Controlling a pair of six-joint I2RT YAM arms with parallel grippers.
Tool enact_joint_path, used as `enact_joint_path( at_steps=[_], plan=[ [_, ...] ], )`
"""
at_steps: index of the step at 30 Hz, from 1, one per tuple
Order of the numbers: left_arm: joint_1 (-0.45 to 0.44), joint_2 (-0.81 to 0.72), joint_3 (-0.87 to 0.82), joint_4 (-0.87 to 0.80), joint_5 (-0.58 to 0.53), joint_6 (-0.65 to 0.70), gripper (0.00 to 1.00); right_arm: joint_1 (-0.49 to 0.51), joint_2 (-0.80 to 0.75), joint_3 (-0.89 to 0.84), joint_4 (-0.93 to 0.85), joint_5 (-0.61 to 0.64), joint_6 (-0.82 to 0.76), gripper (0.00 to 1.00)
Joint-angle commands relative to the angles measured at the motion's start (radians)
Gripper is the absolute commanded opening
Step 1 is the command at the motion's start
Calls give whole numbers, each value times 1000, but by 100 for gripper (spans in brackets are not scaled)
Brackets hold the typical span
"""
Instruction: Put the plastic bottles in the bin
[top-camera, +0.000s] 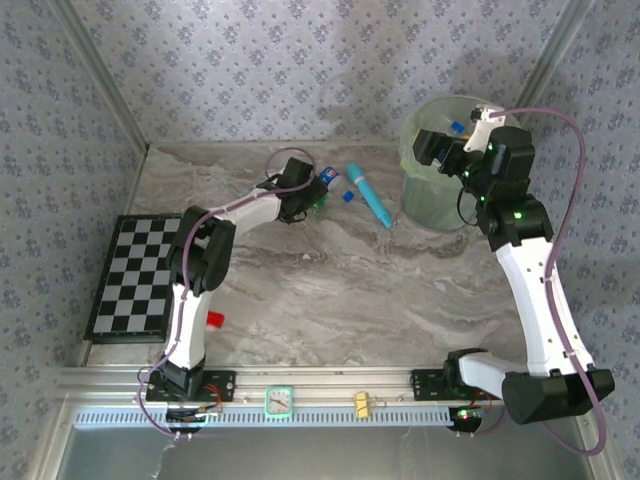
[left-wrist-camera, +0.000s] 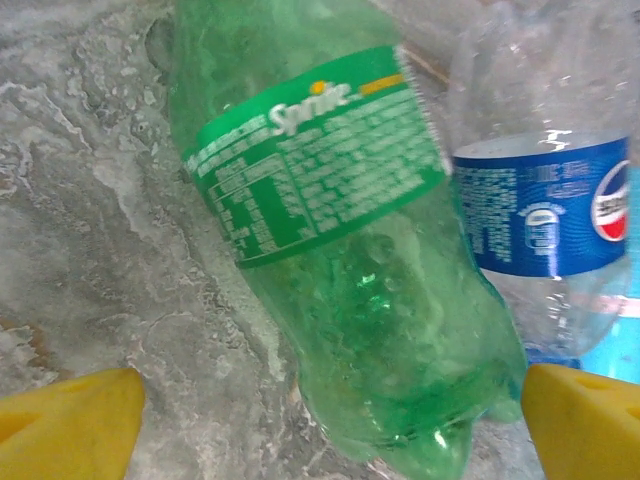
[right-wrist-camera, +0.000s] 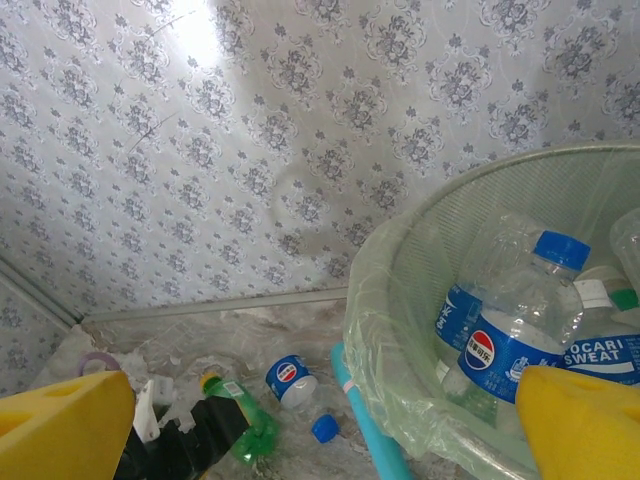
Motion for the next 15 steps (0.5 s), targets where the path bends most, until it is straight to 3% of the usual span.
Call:
enact_joint_path(
  at_steps=[1,15],
  plan=[
    [-3,48,67,-84,-32,-2,96,10,-26,-15,21,18,-22,100],
    [38,75,29,-95,-42,10,83,16,-35,-19,27,35,-29,100]
  ],
)
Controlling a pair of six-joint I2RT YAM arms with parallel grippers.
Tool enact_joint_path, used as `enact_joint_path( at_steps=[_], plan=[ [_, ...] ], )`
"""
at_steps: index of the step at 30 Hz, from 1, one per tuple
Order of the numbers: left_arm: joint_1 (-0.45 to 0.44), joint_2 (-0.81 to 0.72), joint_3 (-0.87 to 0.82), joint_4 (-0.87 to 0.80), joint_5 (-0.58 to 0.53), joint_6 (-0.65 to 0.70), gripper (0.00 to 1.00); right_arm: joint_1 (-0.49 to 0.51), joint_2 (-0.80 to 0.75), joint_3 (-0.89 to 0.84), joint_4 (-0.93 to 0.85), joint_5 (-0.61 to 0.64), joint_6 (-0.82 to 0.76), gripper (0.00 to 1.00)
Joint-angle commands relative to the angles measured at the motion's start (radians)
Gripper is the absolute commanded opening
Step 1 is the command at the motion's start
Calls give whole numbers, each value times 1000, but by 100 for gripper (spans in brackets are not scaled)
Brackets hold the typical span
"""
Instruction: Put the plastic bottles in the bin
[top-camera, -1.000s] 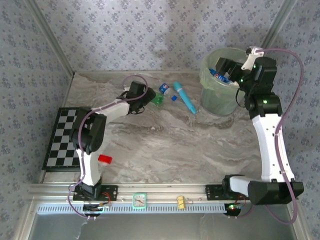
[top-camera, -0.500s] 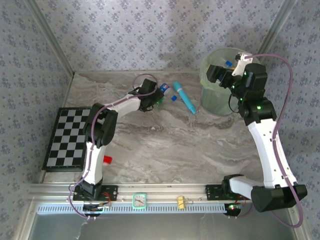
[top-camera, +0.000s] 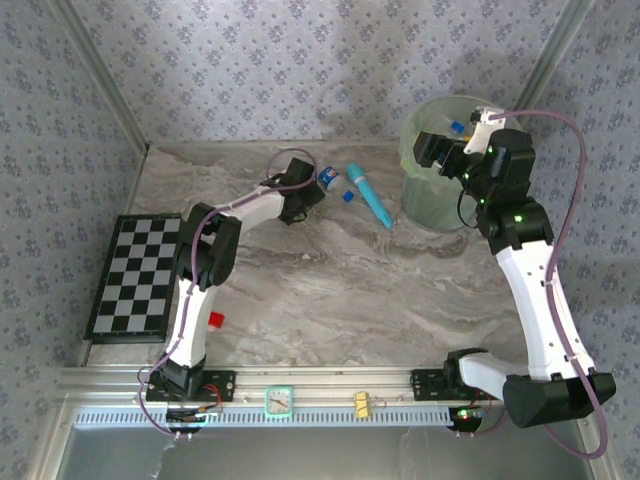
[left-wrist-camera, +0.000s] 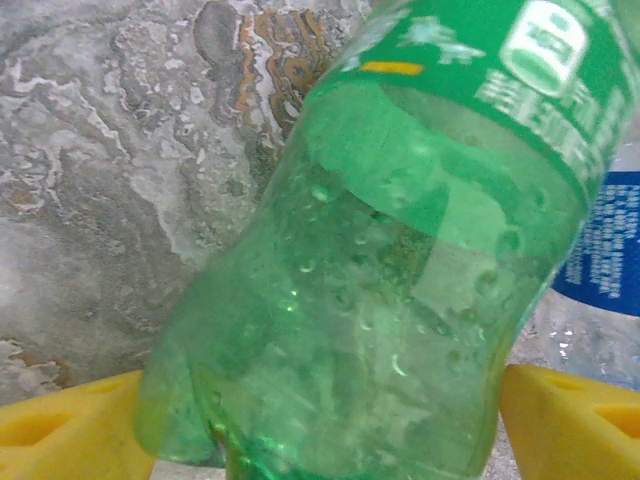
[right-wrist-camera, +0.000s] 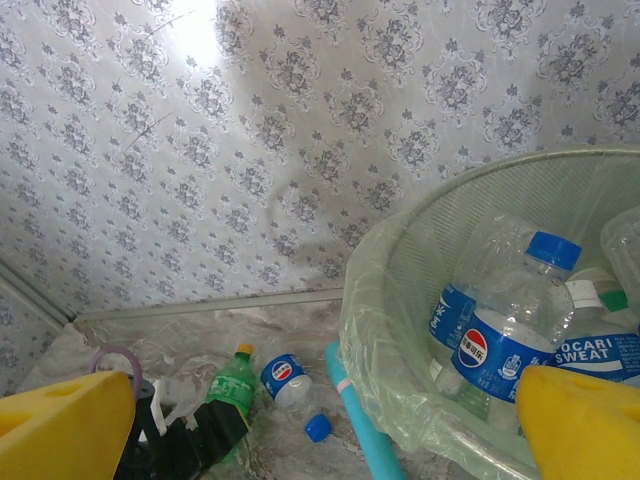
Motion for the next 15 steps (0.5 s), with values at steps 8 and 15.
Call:
enact_joint_path(
  at_steps=[8,15],
  plan=[
    [60,1,-58,6,-23,75,80,15,-18,-2,20,27,-14,100],
    [76,9,28,-86,-23,309,88,26,-20,-6,25,38,-11,100]
  ],
)
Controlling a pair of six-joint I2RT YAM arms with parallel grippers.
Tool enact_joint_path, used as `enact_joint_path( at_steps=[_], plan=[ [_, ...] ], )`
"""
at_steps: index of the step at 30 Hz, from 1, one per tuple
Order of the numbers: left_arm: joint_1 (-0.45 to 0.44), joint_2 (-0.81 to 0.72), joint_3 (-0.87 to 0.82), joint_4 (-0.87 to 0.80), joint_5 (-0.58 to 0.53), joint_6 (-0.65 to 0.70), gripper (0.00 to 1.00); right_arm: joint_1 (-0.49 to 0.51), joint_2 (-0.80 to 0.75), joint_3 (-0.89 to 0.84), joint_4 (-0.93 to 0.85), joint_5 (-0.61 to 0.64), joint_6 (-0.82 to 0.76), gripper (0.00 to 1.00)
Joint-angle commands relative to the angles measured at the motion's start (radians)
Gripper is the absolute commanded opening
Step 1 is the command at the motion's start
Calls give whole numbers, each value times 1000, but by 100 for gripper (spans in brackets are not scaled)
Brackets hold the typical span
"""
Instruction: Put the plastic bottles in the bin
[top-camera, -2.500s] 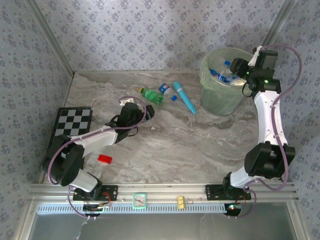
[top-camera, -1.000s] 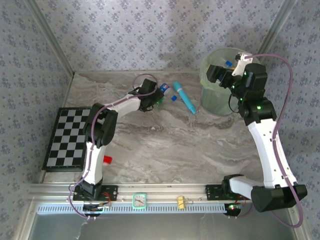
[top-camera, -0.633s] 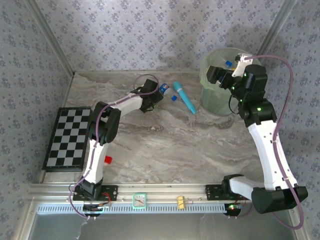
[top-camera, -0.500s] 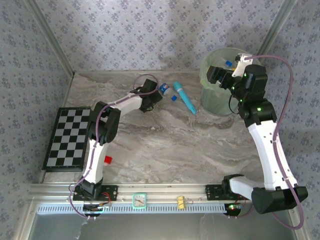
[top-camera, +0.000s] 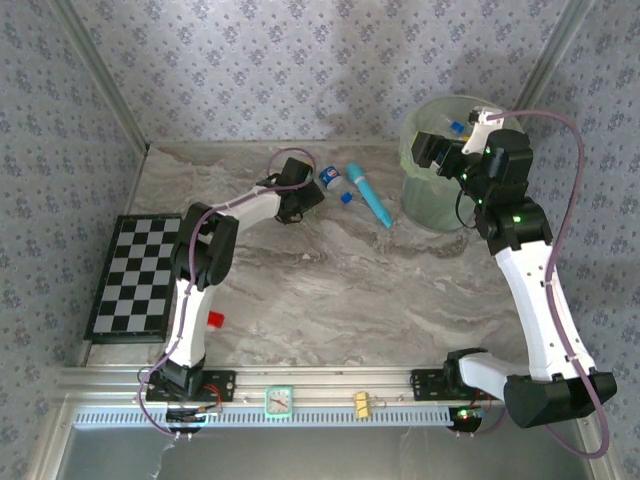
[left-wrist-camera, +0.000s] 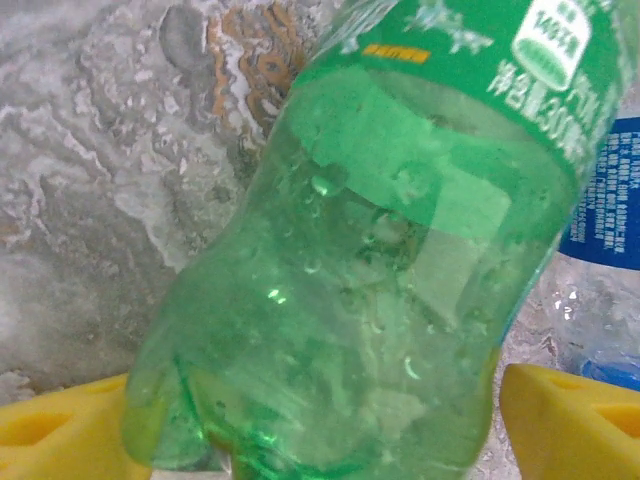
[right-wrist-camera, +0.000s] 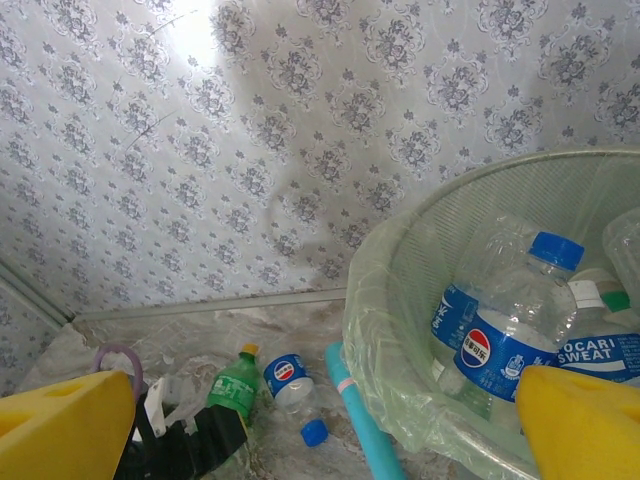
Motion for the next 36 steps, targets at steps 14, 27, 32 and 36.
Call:
enact_joint_path(
  at_steps=[14,27,32,36],
  plan=[
    [55,136,255,-263,-23,416,89,23,-37,-15,28,35,-9,100],
    [56,7,221,-269,-26,559,91,26,-59,-38,49,58,-9,100],
    [64,-45,236,-266,-52,643,92,28,-57,-49,54,54,1,100],
    [84,-30,286,-274,-68,720,92,29,-57,-69,75,42,22,100]
  ],
)
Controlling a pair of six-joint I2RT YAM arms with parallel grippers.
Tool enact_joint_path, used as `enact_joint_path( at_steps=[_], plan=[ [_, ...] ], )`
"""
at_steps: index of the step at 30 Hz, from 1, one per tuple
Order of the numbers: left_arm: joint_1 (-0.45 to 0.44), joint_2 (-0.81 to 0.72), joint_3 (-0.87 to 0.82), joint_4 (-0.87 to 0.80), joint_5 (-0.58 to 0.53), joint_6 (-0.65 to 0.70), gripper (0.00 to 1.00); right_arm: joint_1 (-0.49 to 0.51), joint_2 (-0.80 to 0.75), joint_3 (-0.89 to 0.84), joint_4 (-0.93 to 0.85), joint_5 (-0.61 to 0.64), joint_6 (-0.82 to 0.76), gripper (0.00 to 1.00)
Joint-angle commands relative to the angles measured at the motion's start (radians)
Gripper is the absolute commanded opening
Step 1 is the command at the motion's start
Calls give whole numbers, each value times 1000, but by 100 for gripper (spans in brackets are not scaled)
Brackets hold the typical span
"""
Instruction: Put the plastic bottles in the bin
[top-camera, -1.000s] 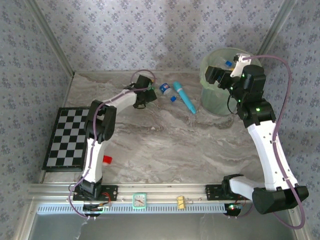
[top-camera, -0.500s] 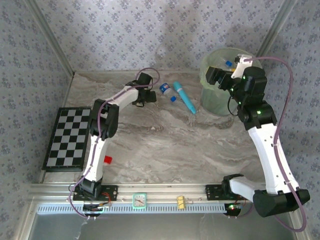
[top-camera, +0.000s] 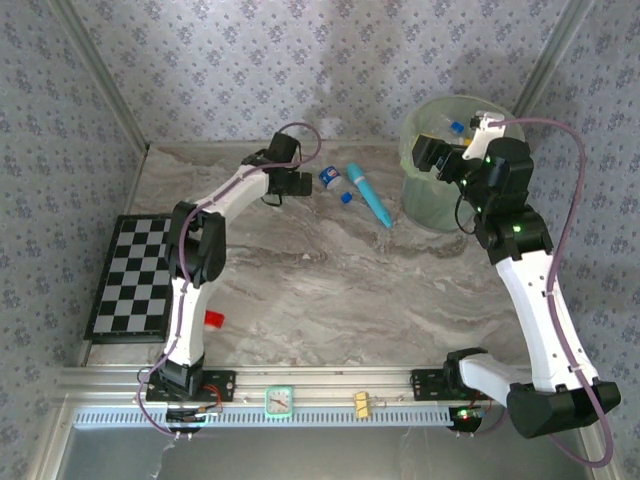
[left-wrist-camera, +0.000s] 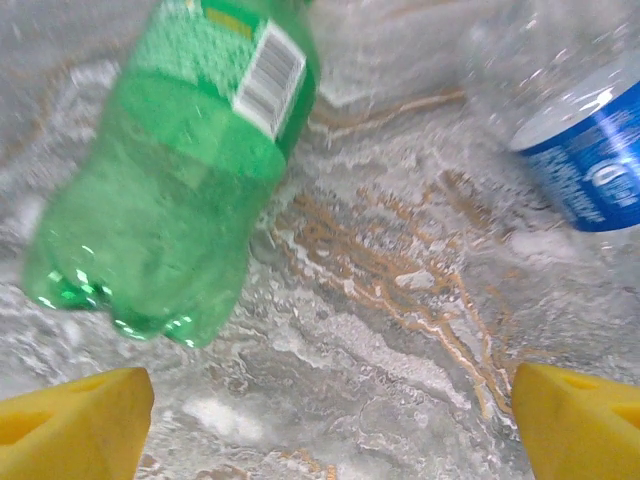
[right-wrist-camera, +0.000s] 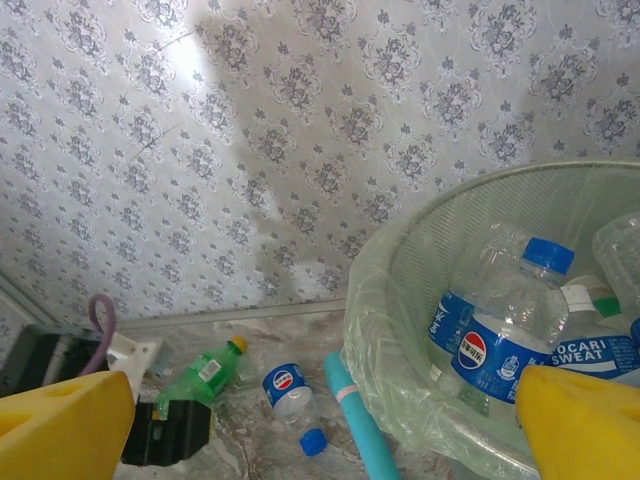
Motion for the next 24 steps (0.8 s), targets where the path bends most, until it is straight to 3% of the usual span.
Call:
enact_joint_path(
  at_steps=[1,11,24],
  plan=[
    [25,-10,87,-22,-29,111,93,8,-6,-17,39,1,23,100],
    [88,180,325,-148,-55,247,93,27,16,-36,50,-13,52,100],
    [101,267,351,-162,56,266,88,50,59,-34,45,-15,63,100]
  ],
)
